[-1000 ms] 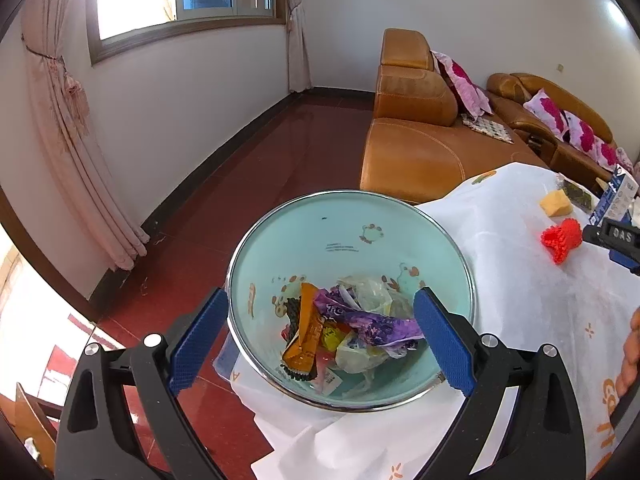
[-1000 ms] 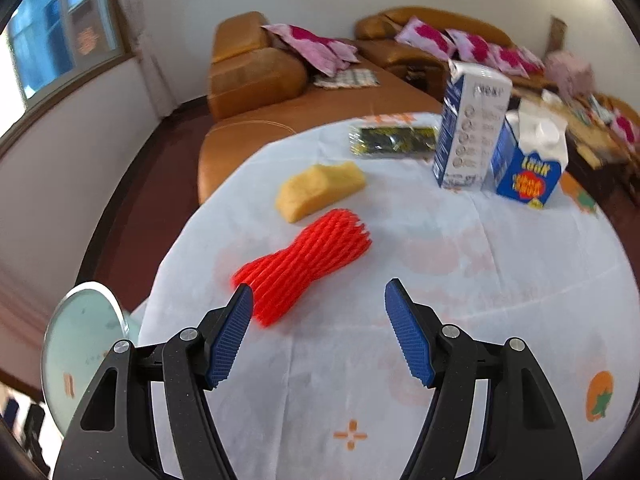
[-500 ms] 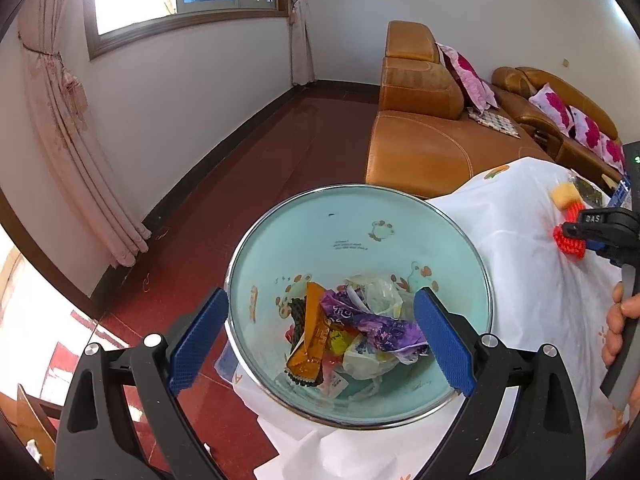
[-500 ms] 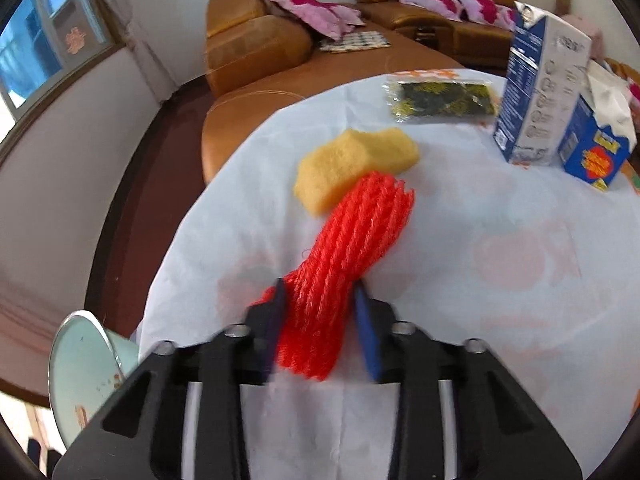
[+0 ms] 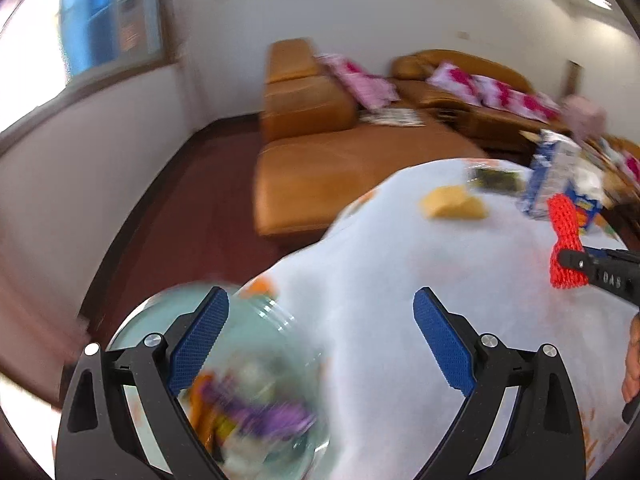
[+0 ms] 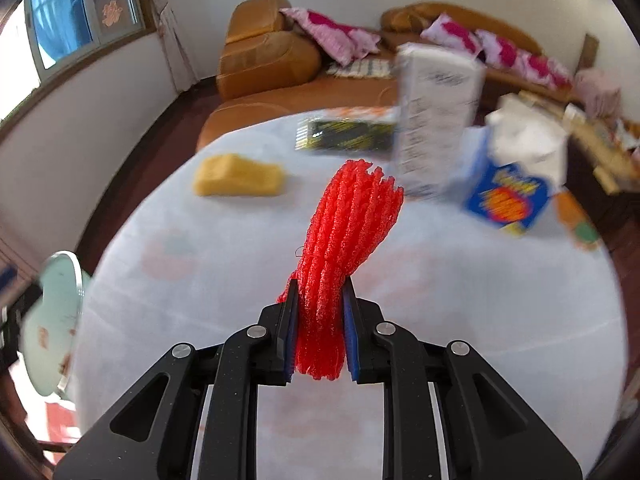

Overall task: Collect trash
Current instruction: 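Grasp the red mesh net with the right gripper while the left grasps the yellow sponge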

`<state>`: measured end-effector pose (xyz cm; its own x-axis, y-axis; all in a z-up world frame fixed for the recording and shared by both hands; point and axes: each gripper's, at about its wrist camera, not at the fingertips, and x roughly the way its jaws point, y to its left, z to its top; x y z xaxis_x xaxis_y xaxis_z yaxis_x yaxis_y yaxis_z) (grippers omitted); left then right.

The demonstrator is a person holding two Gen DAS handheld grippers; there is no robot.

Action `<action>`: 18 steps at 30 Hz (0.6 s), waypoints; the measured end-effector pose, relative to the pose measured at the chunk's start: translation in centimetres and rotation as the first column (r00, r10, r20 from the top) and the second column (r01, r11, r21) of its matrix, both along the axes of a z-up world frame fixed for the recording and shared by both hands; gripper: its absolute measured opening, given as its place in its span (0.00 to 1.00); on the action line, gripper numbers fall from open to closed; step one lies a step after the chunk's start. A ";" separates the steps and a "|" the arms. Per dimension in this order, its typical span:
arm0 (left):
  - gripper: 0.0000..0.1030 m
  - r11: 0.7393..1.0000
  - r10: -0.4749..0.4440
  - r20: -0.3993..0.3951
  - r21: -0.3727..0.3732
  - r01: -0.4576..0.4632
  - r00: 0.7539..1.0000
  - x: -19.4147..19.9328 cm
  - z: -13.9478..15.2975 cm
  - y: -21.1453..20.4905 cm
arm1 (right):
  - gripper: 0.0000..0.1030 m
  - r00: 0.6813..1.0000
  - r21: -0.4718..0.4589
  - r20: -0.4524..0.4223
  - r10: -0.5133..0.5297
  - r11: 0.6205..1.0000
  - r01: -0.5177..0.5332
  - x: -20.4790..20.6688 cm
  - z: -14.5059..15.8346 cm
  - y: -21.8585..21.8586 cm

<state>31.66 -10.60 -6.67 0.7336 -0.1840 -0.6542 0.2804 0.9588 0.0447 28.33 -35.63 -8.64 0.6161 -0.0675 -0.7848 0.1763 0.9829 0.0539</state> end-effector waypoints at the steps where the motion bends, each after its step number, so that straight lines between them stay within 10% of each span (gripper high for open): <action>1: 0.89 0.998 -0.065 0.019 0.016 0.065 0.998 1.1 0.3 -2.0 | 0.20 1.000 0.004 0.006 -0.004 1.000 0.004 -0.4 0.2 -1.1; 13: 0.87 0.889 -0.401 -0.114 0.192 0.416 0.909 11.6 -3.7 -16.3 | 0.20 0.999 0.095 -0.037 -0.031 0.995 0.034 -3.0 0.0 -11.0; 18: 0.56 0.874 -0.417 -0.205 0.179 0.452 0.886 13.1 -6.2 -18.0 | 0.20 0.999 0.123 -0.024 -0.031 0.992 0.033 -3.5 0.2 -12.0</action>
<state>44.75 -28.62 -12.92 0.4978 -0.3022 -0.8129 0.6867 0.7098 0.1567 24.83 -47.63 -8.44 0.5978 0.0114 -0.8016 0.2101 0.9627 0.1704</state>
